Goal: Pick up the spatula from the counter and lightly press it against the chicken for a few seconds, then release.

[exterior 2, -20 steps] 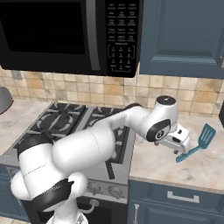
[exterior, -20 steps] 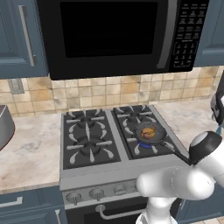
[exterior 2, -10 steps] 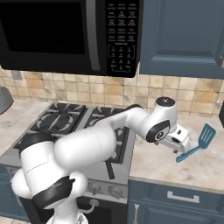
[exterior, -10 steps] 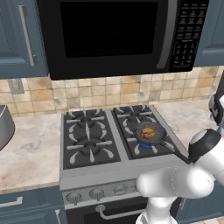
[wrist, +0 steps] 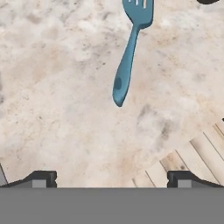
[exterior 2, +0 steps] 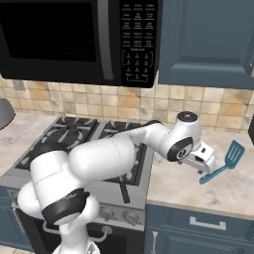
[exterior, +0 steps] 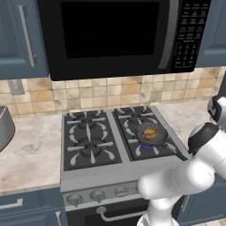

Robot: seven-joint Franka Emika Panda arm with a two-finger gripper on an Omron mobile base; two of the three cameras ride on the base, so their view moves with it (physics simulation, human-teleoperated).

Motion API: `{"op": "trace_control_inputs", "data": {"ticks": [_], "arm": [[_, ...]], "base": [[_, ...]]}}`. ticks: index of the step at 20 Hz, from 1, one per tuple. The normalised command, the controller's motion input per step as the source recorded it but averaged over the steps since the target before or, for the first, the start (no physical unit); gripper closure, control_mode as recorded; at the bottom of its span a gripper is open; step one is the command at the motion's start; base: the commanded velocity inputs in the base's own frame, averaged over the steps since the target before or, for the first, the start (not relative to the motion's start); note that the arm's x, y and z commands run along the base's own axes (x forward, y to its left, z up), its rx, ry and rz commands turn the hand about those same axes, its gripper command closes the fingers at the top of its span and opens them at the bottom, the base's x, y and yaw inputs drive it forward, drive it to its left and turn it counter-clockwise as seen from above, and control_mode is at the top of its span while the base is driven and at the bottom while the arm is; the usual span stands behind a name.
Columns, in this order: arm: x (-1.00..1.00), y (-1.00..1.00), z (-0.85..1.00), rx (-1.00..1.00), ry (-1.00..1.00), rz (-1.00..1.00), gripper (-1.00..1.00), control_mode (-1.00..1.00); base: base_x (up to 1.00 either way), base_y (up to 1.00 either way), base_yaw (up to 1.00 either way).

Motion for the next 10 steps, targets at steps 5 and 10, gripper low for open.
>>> {"op": "trace_control_inputs", "data": {"ticks": [5,10], "arm": [[0.14,-0.12,-0.18,0.0,0.0,-0.03,-1.0,-1.0],[0.03,-0.21,-0.11,0.0,0.0,-0.03,-1.0,-1.0]], "base": [[0.0,0.0,0.0],[0.0,0.0,0.0]]}}
